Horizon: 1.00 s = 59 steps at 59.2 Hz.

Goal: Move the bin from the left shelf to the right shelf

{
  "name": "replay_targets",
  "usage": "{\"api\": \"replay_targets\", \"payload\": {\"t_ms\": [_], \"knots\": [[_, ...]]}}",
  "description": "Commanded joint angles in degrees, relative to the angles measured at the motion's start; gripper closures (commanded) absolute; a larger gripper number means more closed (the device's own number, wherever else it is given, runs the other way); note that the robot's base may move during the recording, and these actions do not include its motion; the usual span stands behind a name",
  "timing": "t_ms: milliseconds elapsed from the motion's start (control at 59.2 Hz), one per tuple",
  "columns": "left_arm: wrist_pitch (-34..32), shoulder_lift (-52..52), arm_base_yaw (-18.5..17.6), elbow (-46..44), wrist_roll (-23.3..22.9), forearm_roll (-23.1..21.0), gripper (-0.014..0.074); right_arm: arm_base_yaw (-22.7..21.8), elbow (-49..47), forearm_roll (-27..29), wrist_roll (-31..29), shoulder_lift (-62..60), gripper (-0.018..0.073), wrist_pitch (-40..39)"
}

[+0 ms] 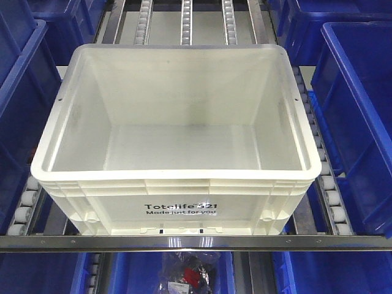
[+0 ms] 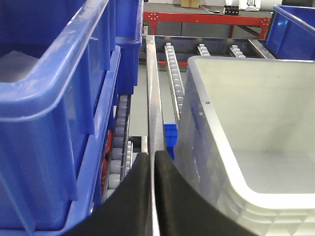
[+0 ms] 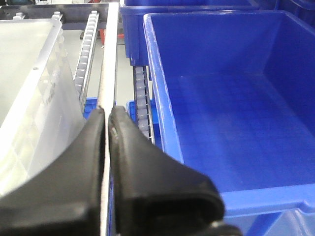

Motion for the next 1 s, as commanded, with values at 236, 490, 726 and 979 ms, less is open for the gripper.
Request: {"api": "replay_targets", "payload": {"t_ms": [236,490,726,979], "knots": [[-3.56,0.89,-0.12,-1.88,-0.35,-0.19,0.0218,-0.01,-1.92,-0.25,-0.38,0.99,0.0162,-4.1],[-2.27,2.94,-4.68,-2.36,-0.3,-0.19,0.0001,5.11,-2.5,-0.77,-0.64,3.62,0.0023,-3.77],[6.99,15.24,-11.98,-13.76,4.65,-0.25,0.0011,12.23,-12.39,-0.77,-0.92,17.22,0.0029,1.43],[14.05,32.18,-12.8,-27.61,4.36,-0.25,0.0011,14.16,-29.59,1.28,-0.29,36.87,0.0029,11.45]]}}
